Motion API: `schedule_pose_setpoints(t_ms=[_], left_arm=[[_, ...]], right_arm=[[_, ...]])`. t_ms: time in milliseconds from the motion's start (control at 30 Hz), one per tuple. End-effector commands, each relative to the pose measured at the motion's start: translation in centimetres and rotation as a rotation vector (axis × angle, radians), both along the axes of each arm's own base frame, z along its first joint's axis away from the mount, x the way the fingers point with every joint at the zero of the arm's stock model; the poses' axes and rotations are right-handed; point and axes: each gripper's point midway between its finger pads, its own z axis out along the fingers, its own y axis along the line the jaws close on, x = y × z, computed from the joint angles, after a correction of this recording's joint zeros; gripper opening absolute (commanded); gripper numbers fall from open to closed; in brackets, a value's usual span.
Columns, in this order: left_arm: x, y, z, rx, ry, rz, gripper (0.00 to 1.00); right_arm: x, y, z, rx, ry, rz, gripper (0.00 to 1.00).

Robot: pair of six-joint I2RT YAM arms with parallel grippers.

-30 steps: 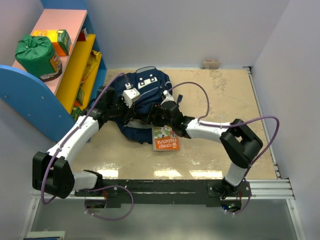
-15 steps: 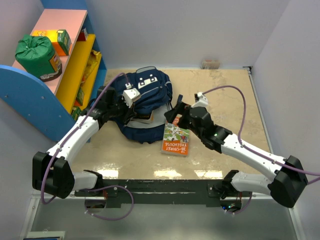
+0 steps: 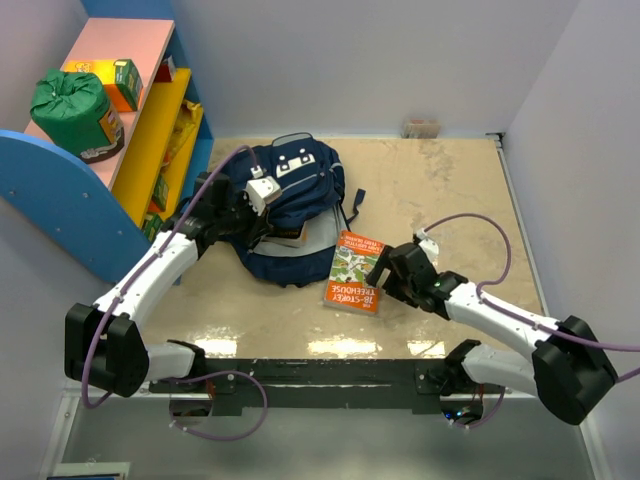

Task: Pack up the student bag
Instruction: Pick up the book from the center of the board.

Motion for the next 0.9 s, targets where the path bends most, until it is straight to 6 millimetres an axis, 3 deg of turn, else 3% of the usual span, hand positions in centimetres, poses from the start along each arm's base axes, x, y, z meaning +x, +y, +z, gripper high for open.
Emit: schedule_pose_setpoints(t_ms=[0,67,100,167,200,367,467,633,700,767,800,867], left_arm=[[1.5,-2.0,5.5,-0.093,-0.163,-0.076,0.0],[1.6,-2.0,5.5,-0.092,-0.162,-0.074,0.0],[1.5,-2.0,5.5,-0.093,-0.159,-0.077,0.0],[1.5,-2.1,5.6,-0.093,-0.161,-0.079,0.0],[1.5,-2.0,5.6,-0.09,-0.163,-0.077,0.0],[1.5,-2.1,5.8,-0.095,-0.161,-0.078,0.0],[1.5,-2.0,5.6,-0.093,-0.155,-0.078,0.0],[1.5,-2.1,5.6,-0.09,-0.152,-0.081,0.0],[1.5,-2.1,5.7,-0.09,-0.155,-0.082,0.0],[1.6,-2.1,5.7,-0.09,-0.153,-0.079,0.0],[1.5,-2.1,5.7,-0.092,-0.153,-0.08,0.0],[1.5,-2.1,5.5,-0.091,-0.145,-0.081,0.0]], right_arm=[[-0.6,2.9,-0.9,0.188,0.004,0.041,0.97],[-0.9,3.9,-2.3,0.242,0.027,0.052,0.97],[-0.5,5.7,-1.5,0.323,0.002,0.101,0.97],[-0.3,6.6,-2.6,0.344,0.022,0.123,0.97],[0.2,7.9,-1.8,0.402,-0.006,0.153,0.96],[1.8,10.0,-1.3,0.466,-0.045,0.187,0.95],[3.1,10.8,0.5,0.5,-0.119,0.196,0.93],[5.3,12.1,6.8,0.579,-0.312,0.239,0.91],[5.2,13.0,8.0,0.624,-0.345,0.285,0.91],[4.6,13.2,7.1,0.646,-0.321,0.299,0.91],[4.2,13.6,8.1,0.702,-0.353,0.332,0.9],[3.1,13.2,6.3,0.734,-0.312,0.32,0.88]])
